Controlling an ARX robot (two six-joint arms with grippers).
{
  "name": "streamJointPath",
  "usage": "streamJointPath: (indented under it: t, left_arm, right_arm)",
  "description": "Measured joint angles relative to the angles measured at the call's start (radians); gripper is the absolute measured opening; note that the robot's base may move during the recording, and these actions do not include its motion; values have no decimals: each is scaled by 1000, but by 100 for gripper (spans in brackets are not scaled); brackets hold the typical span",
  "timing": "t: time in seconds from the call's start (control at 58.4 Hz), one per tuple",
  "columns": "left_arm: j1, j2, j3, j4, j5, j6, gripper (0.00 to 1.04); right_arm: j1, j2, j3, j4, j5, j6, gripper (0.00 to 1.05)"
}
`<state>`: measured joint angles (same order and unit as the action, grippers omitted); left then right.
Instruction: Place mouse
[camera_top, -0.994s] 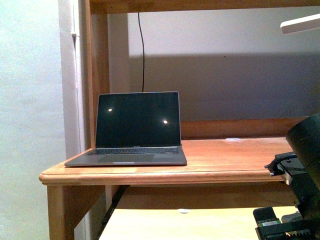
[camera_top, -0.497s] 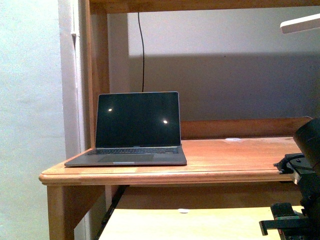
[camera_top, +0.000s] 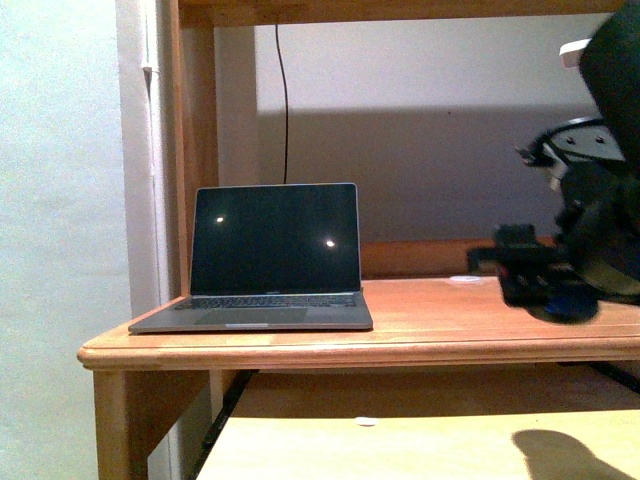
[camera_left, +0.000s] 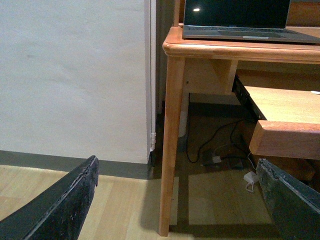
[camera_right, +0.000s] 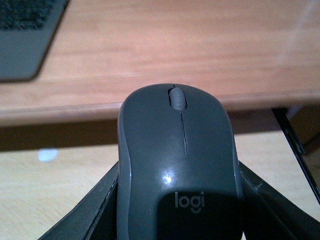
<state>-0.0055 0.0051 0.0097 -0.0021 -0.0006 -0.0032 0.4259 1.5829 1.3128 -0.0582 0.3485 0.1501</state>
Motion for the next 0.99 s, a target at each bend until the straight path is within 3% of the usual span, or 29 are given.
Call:
streamJointPath:
  t: [0.463,0.943,0.994]
  left_arm:
    - [0,0,0,0,0,0,97]
    - [0,0,0,0,0,0,97]
    - [0,0,0,0,0,0,97]
  right_arm:
    - [47,449,528,-107,111,-91,56]
    - [46,714,821,-174,163,-145,56]
    - [46,731,841,-174,165,-147,66]
